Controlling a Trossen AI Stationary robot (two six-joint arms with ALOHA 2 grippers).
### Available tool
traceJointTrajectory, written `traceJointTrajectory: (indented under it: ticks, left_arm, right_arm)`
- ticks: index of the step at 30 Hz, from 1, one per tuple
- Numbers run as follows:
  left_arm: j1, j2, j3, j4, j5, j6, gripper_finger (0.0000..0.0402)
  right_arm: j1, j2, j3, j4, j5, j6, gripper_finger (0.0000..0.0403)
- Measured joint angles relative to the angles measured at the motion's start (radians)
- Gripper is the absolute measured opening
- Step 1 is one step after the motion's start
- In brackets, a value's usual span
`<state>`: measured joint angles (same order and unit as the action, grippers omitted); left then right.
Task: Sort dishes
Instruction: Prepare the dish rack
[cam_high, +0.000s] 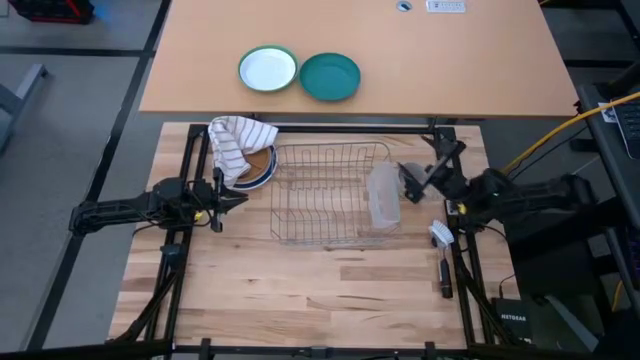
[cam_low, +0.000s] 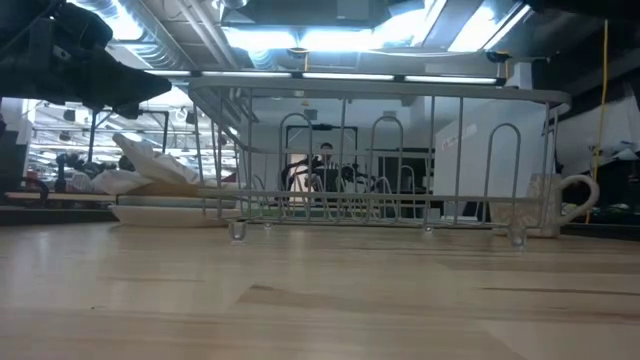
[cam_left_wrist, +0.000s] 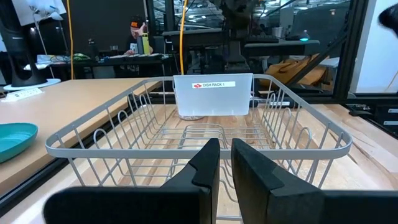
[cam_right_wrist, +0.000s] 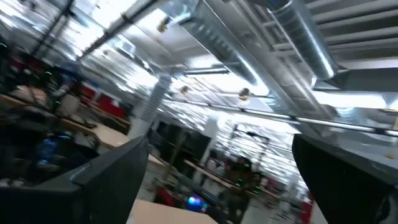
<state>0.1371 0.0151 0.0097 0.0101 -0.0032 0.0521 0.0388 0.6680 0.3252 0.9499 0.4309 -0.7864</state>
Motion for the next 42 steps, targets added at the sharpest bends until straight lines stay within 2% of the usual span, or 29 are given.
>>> traceJointTrajectory:
  ticks: [7, 11, 16, 20, 29, 33, 36, 42]
  left_arm:
    - [0.0, 0.0, 0.0, 0.0, 0.0, 0.0, 0.0033]
    - [0.0, 0.0, 0.0, 0.0, 0.0, 0.0, 0.0033]
    - [0.0, 0.0, 0.0, 0.0, 0.0, 0.0, 0.0033]
    - [0.0, 0.0, 0.0, 0.0, 0.0, 0.0, 0.0033]
    - [0.0, 0.0, 0.0, 0.0, 0.0, 0.0, 0.0033]
    - [0.0, 0.0, 0.0, 0.0, 0.0, 0.0, 0.0033]
    - [0.0, 0.001, 0.0, 0.0, 0.0, 0.0, 0.0033]
    - [0.0, 0.001, 0.0, 0.0, 0.0, 0.0, 0.0033]
  right_arm:
    - [-0.049, 0.433, 0.353, 0.04, -0.018, -0.001, 0.0399]
    - [-0.046, 0.637, 0.559, 0.033, 0.06, -0.005, 0.0399]
    - [-0.06, 0.853, 0.793, -0.056, 0.065, -0.008, 0.0399]
    - [-0.07, 0.993, 0.972, -0.213, 0.051, -0.008, 0.0399]
    - [-0.177, 1.228, 1.391, -0.654, 0.059, -0.004, 0.0399]
    - [-0.244, 1.299, 1.532, -0.803, 0.057, 0.007, 0.0399]
    - [-0.296, 1.337, 1.604, -0.847, 0.018, 0.081, 0.0399]
    - [-0.401, 1.391, 1.646, -0.82, -0.153, 0.362, 0.0399]
